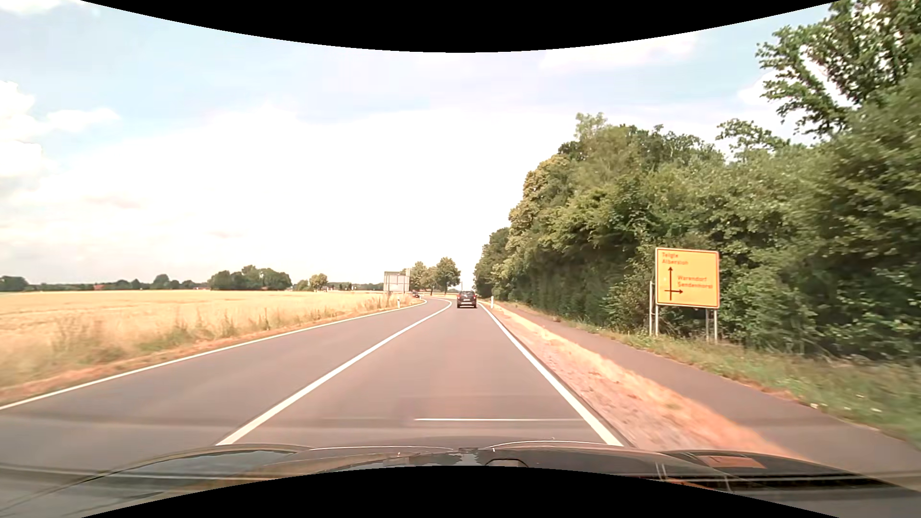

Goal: Follow the waypoints while adhering to traffic rules and regulations

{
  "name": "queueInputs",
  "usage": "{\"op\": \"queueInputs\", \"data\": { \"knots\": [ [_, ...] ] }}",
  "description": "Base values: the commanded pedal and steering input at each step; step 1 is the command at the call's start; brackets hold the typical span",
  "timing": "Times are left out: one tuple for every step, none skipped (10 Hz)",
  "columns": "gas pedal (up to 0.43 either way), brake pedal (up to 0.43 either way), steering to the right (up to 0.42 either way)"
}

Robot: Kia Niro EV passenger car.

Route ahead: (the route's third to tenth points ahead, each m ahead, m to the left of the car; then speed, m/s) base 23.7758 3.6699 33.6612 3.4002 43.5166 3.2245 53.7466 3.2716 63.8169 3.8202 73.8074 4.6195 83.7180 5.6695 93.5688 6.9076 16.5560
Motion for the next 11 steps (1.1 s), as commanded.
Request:
{"op": "queueInputs", "data": {
  "knots": [
    [0.228, 0.0, -0.006],
    [0.228, 0.0, -0.003],
    [0.228, 0.0, 0.001],
    [0.228, 0.0, 0.003],
    [0.228, 0.0, 0.003],
    [0.228, 0.0, 0.0],
    [0.228, 0.0, 0.0],
    [0.228, 0.0, 0.0],
    [0.228, 0.0, 0.0],
    [0.228, 0.0, 0.0],
    [0.228, 0.0, 0.0]
  ]
}}
